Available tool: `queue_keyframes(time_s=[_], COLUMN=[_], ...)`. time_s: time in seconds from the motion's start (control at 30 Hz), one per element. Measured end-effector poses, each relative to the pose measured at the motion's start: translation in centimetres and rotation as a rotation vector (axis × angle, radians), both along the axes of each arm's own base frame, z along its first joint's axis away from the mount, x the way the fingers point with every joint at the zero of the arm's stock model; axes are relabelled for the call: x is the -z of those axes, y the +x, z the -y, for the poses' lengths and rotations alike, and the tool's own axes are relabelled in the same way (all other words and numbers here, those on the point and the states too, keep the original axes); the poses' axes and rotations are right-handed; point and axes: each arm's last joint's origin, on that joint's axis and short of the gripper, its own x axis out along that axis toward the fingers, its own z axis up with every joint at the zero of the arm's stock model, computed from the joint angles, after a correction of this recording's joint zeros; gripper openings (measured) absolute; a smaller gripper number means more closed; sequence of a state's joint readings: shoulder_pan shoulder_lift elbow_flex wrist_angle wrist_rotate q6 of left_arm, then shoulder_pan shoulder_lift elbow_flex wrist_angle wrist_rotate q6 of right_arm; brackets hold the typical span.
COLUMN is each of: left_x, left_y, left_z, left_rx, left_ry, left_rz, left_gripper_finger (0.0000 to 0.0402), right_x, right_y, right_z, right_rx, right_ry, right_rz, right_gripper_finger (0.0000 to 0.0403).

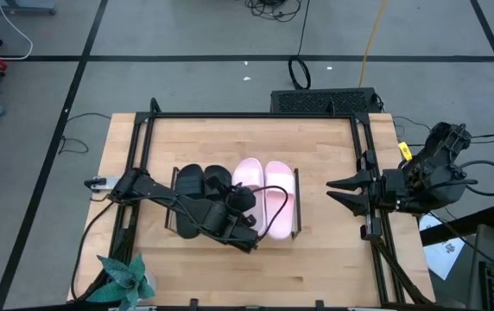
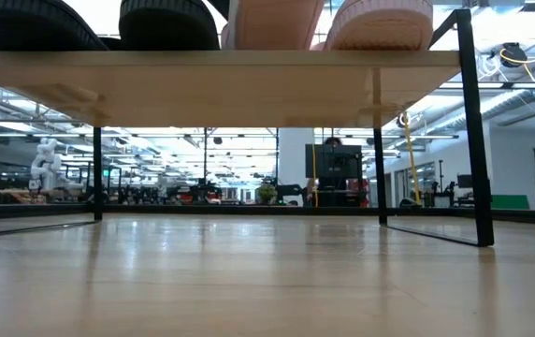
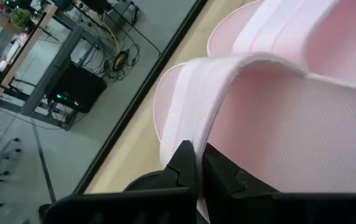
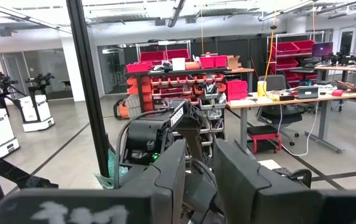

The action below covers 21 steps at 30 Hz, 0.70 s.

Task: Pick and place slides into the shelf
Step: Put the pink slide on the shelf

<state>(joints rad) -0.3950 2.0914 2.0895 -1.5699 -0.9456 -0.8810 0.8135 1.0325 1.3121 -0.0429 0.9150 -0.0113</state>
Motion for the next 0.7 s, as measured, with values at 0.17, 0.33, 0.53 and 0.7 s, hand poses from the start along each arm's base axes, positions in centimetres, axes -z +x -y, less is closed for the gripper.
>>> queue_keyframes(time_s=[0.17, 0.33, 0.53, 0.7], left_x=[0.01, 0.03, 0.05, 0.06], left_y=[0.01, 0.0, 0.04, 0.31], left_z=[-0.01, 0.01, -0.16, -0.83], left_rx=[0.035, 0.075, 0.089, 0.08], left_ry=[0.016, 0.026, 0.026, 0.023], left_rz=[-0.046, -0.101, -0.128, -0.136], left_gripper_finger=[0.0, 0.0, 0.0, 0.0], right_x=[0.0, 0.0, 0.0, 0.0], right_y=[0.0, 0.0, 0.0, 0.0], right_z=[0.0, 0.0, 0.01, 0.0], right_rx=[0.0, 0.0, 0.0, -0.001], right_ry=[0.004, 0.008, 0.008, 0.008], right_rz=[0.0, 0.001, 0.001, 0.001], right_gripper_finger=[0.0075, 0.0075, 0.0075, 0.0075])
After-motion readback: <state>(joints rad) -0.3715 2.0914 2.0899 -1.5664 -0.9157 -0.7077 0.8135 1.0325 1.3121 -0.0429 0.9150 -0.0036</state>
